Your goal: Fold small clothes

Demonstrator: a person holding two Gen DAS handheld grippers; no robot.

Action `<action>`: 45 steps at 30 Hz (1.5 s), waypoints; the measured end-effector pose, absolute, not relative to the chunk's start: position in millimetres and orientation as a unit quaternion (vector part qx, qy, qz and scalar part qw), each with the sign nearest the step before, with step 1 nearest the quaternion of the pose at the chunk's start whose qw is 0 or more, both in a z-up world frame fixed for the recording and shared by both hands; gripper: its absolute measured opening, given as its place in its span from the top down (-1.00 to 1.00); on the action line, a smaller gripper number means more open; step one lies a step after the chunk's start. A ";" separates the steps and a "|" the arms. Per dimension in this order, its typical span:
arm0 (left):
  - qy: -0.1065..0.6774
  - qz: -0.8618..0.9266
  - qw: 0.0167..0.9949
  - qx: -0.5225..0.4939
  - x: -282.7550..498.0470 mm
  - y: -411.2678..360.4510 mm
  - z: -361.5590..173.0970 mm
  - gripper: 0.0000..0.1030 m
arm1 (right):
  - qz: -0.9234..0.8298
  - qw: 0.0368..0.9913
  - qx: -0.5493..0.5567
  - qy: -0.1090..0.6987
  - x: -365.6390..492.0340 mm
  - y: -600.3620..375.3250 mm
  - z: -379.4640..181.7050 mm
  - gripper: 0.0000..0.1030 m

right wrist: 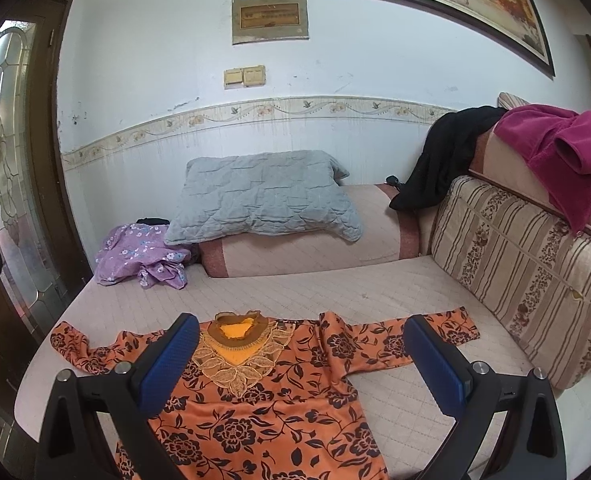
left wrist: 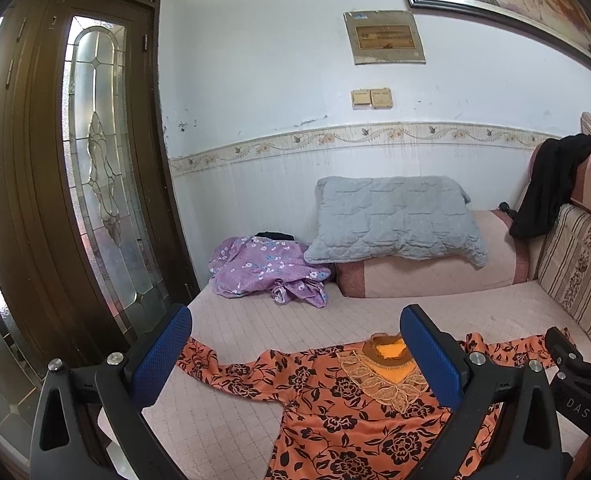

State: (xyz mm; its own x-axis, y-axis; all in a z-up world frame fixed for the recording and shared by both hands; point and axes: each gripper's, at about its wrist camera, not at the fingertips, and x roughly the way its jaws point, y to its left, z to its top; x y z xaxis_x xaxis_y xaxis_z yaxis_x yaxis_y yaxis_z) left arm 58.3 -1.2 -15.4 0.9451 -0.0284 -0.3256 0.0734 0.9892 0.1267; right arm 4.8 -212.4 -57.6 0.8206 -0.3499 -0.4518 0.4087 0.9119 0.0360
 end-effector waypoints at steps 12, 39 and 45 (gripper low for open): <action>0.212 -0.034 0.974 0.077 112.4 -0.9 -57.0 -1.00 | -0.228 0.938 0.047 0.255 42.0 -223.5 -83.6 -1.00; 0.378 -0.017 0.918 0.118 332.6 -22.7 -303.3 -1.00 | -0.274 0.744 0.575 0.201 60.0 -601.7 -373.4 -0.66; 0.369 -0.022 0.918 0.142 332.0 -26.7 -309.2 -1.00 | -0.276 0.705 0.629 0.178 53.6 -639.4 -395.3 -0.11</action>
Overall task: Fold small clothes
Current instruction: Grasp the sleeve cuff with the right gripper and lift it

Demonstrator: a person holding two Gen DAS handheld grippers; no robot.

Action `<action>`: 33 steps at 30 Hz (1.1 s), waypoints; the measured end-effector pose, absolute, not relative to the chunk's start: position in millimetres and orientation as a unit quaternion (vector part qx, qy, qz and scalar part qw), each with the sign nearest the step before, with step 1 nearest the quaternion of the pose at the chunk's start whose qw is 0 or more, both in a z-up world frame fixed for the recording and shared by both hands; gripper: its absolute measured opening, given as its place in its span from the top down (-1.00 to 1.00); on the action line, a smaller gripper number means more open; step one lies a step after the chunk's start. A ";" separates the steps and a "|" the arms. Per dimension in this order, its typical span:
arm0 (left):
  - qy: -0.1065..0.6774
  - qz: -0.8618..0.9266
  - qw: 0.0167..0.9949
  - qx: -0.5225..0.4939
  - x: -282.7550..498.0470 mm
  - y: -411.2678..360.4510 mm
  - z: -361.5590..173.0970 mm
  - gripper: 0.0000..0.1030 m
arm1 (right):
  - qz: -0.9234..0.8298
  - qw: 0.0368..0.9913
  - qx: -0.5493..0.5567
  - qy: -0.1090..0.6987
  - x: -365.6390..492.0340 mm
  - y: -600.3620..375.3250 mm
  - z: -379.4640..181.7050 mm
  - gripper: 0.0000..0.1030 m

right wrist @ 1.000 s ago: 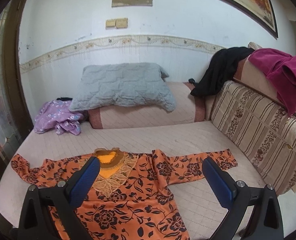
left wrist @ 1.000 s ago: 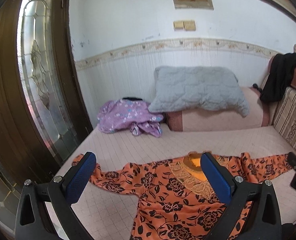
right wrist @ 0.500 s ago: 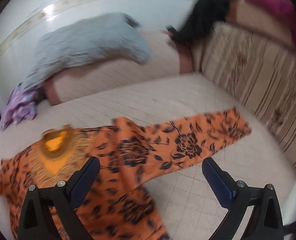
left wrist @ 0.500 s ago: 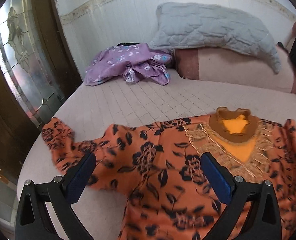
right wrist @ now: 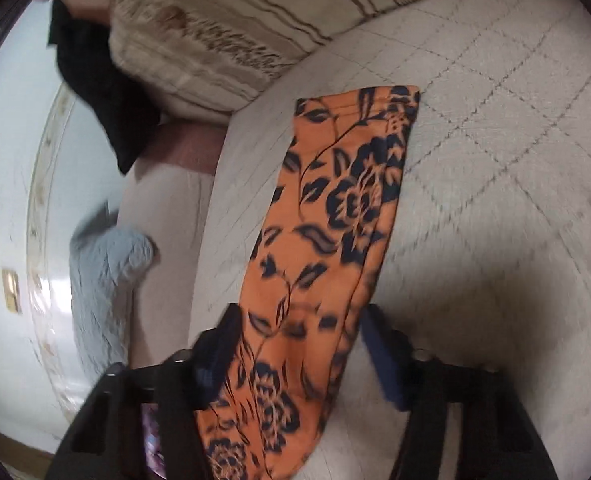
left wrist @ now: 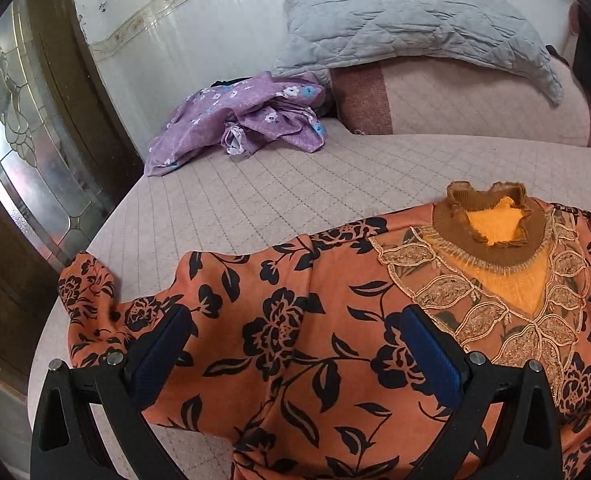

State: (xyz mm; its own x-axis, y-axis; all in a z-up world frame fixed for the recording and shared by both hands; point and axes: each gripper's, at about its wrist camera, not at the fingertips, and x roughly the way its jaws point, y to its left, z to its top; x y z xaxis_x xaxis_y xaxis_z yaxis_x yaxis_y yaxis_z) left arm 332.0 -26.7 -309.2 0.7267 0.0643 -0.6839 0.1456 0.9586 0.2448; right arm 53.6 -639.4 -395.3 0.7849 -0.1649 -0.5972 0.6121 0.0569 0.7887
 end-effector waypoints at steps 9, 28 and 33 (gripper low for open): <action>0.369 -0.031 0.913 0.170 331.7 -38.7 -322.0 -1.00 | -0.285 0.703 0.627 0.177 77.3 -679.1 -416.6 0.54; 0.360 -0.013 0.924 0.128 333.9 -4.8 -292.2 -1.00 | -0.083 0.878 0.439 0.171 154.9 -502.8 -285.8 0.85; 0.367 0.019 0.924 0.102 341.5 29.3 -282.7 -1.00 | -0.021 0.888 0.403 0.223 202.4 -405.9 -286.6 0.85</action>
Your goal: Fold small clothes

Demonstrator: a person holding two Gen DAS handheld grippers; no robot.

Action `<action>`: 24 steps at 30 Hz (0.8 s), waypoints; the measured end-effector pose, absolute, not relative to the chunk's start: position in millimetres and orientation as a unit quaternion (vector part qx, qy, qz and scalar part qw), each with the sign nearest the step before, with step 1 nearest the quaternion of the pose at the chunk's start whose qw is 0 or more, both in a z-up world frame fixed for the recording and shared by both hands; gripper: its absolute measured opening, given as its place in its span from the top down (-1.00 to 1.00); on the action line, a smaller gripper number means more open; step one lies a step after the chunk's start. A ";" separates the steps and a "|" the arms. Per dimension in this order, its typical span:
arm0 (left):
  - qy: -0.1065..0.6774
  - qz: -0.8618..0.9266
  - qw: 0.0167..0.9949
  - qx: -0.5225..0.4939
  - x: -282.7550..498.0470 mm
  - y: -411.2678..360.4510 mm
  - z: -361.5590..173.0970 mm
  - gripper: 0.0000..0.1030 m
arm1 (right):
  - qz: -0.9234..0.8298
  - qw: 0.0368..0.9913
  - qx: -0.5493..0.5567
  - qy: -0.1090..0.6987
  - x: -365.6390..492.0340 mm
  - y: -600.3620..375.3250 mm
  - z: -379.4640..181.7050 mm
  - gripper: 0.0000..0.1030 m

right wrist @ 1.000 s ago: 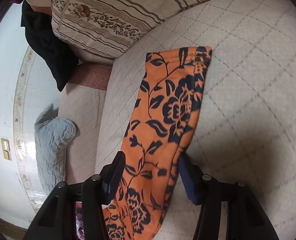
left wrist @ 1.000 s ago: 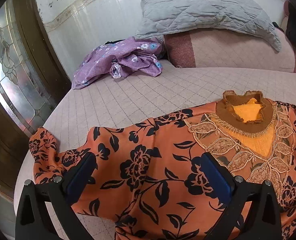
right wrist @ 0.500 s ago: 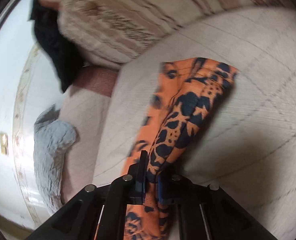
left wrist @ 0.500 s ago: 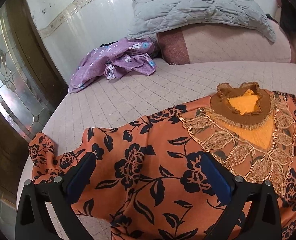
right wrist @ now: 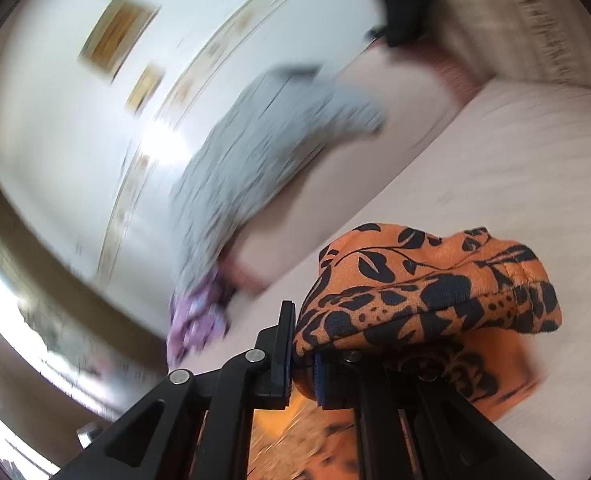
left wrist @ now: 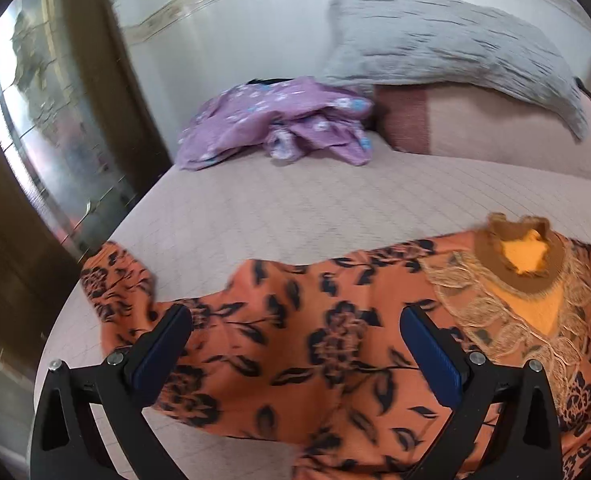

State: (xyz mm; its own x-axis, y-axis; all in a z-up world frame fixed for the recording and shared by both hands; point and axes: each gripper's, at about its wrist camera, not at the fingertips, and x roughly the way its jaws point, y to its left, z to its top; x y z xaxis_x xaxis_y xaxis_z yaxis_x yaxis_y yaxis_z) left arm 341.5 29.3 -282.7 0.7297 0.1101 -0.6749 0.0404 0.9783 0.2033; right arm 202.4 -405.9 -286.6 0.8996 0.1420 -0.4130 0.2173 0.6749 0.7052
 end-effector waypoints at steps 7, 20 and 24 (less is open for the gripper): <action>0.387 0.068 0.916 0.081 355.7 74.5 -282.2 -1.00 | 0.025 0.881 0.342 0.327 265.3 -272.3 -331.7 0.84; 0.414 0.058 0.906 0.062 358.5 89.7 -288.6 -1.00 | 0.060 0.831 0.406 0.375 248.3 -215.4 -378.2 -0.59; 0.414 0.048 0.906 0.070 354.7 83.0 -288.5 -1.00 | 0.045 0.824 0.461 0.326 227.7 -248.8 -373.2 -0.59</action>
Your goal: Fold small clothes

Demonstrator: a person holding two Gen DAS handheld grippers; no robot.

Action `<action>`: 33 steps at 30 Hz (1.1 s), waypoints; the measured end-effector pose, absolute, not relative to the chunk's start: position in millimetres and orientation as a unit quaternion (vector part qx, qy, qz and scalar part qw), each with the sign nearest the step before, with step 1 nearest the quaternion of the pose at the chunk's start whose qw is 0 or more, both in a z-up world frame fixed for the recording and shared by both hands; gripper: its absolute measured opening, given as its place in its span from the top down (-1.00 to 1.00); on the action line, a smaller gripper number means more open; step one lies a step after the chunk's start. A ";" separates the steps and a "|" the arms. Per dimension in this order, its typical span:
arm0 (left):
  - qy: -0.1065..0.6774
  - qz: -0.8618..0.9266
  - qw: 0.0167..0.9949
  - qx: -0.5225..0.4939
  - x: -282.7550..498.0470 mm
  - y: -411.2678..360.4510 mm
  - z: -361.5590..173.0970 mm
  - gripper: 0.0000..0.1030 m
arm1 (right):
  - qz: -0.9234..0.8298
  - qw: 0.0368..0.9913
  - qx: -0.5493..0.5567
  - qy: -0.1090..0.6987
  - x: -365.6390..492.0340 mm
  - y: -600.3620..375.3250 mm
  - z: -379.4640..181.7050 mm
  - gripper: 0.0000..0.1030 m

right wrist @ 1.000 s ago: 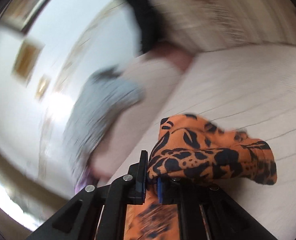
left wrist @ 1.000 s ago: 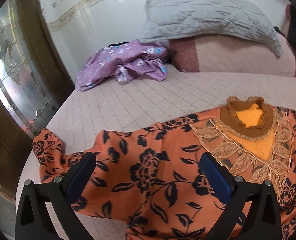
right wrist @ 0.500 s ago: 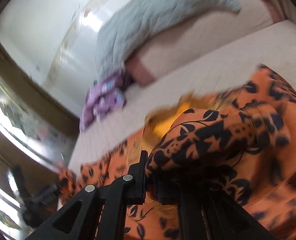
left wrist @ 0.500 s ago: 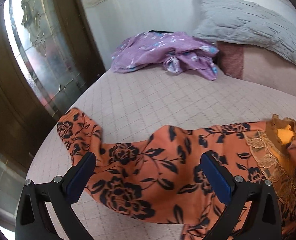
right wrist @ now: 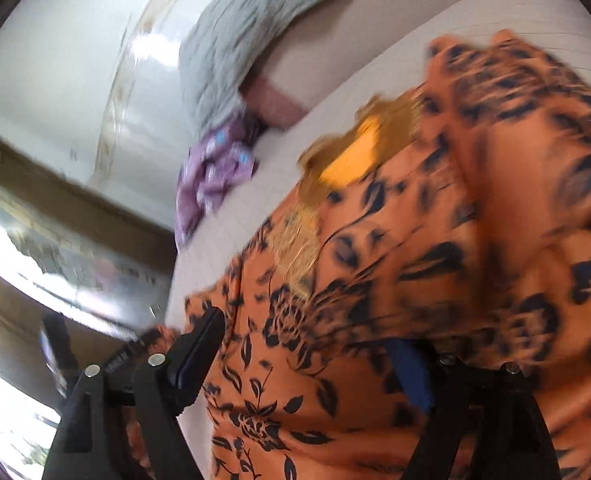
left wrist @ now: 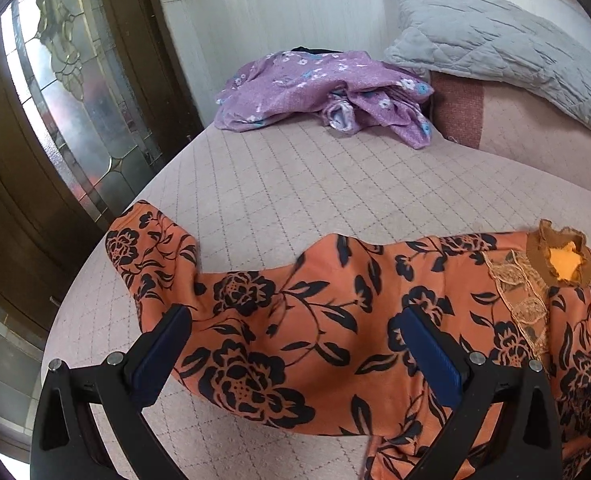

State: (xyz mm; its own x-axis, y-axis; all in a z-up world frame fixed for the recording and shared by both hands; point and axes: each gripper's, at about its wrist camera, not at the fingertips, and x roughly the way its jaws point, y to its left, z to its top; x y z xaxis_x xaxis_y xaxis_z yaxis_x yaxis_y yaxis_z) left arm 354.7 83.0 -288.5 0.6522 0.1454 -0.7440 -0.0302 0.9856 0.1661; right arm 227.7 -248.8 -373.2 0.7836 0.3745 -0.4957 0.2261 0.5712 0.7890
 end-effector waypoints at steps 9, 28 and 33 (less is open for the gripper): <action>0.411 0.006 0.905 0.108 350.6 56.1 -291.3 -1.00 | -0.009 0.764 0.565 0.313 242.2 -285.0 -399.2 -0.46; 0.411 -0.033 0.910 0.054 355.3 66.4 -288.6 -1.00 | 0.134 0.818 0.490 0.268 242.3 -261.2 -336.7 -0.45; 0.417 -0.129 0.897 0.064 351.0 19.3 -299.5 -1.00 | 0.073 0.818 0.525 0.225 188.7 -327.5 -344.3 -0.44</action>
